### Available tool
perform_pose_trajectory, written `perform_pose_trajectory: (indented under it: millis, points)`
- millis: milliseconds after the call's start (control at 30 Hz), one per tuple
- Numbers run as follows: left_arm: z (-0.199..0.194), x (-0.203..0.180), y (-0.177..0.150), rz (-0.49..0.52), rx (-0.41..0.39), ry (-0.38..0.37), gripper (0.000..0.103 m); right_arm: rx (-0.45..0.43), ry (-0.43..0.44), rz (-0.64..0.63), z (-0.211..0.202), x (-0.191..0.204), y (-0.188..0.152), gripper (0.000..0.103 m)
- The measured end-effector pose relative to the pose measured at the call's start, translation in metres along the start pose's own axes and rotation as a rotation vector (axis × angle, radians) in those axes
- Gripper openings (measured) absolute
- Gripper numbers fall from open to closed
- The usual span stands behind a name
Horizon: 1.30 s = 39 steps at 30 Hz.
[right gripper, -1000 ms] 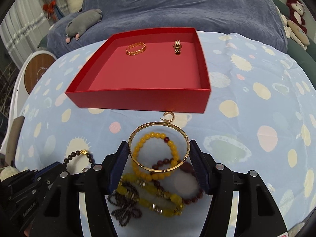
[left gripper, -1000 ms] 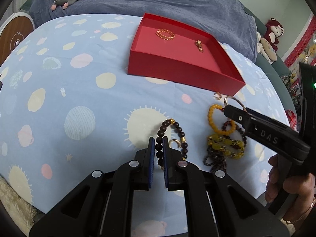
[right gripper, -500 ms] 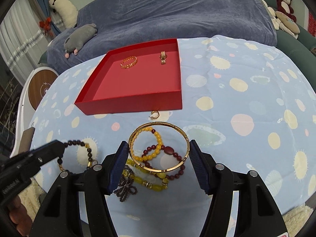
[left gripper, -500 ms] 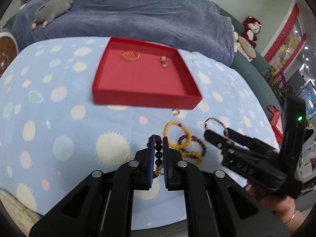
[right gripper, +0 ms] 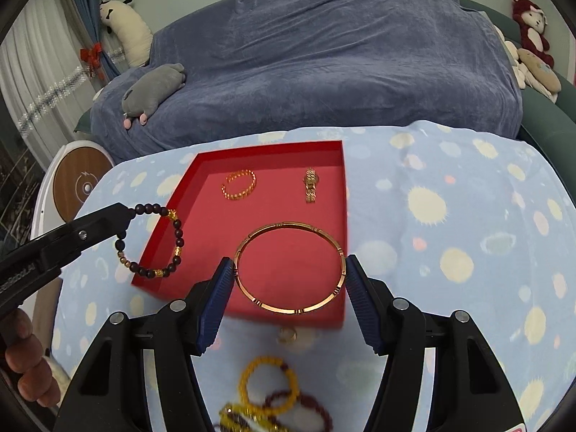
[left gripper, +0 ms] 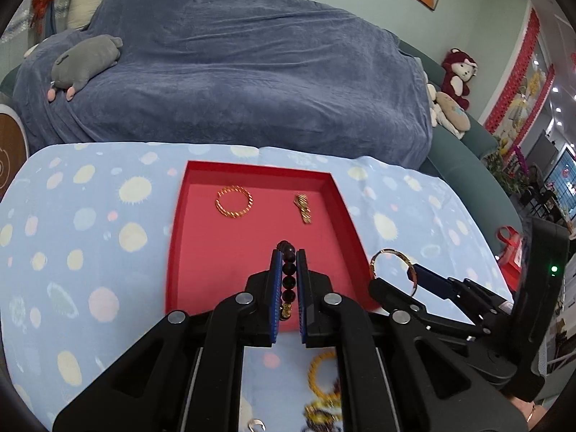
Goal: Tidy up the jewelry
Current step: 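Carry the black bracelet with the left tool while the right tool carries the bangle into the box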
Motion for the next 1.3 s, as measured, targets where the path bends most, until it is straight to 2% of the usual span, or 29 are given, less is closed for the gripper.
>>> perform_pose_trajectory:
  millis: [167, 400, 733, 833, 900, 967, 1000, 1300]
  points:
    - [0.039, 0.024, 0.015, -0.035, 0.027, 0.028, 0.008, 0.029, 0.000, 0.001, 0.037, 0.003, 0.021, 0.060]
    - [0.084, 0.046, 0.020, -0.063, 0.071, 0.054, 0.008, 0.075, -0.009, -0.003, 0.084, 0.005, 0.036, 0.060]
    - [0.114, 0.063, 0.020, -0.083, 0.096, 0.059, 0.008, 0.116, -0.014, 0.002, 0.121, 0.004, 0.041, 0.060]
    - [0.114, 0.066, 0.019, -0.096, 0.092, 0.059, 0.008, 0.116, -0.016, 0.009, 0.122, 0.004, 0.041, 0.061]
    - [0.111, 0.068, 0.019, -0.101, 0.082, 0.067, 0.014, 0.103, -0.022, 0.002, 0.118, 0.004, 0.041, 0.061]
    - [0.106, 0.069, 0.018, -0.104, 0.064, 0.088, 0.037, 0.094, -0.024, -0.002, 0.113, 0.005, 0.042, 0.062]
    - [0.103, 0.068, 0.018, -0.104, 0.054, 0.095, 0.039, 0.086, -0.021, 0.001, 0.107, 0.005, 0.041, 0.063]
    - [0.066, 0.060, 0.011, -0.100, 0.031, 0.095, 0.041, 0.034, -0.017, 0.002, 0.057, 0.005, 0.031, 0.065]
Point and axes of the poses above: each gripper's, at about its wrist camera, not at the fingertips, and z roughly the way its jaws point, x to its left, y to its top, the point moved 2 cm from there along z, roughly the way its jaws point, and after that the axes turned 1 degree about z, right-handed, at the moved point
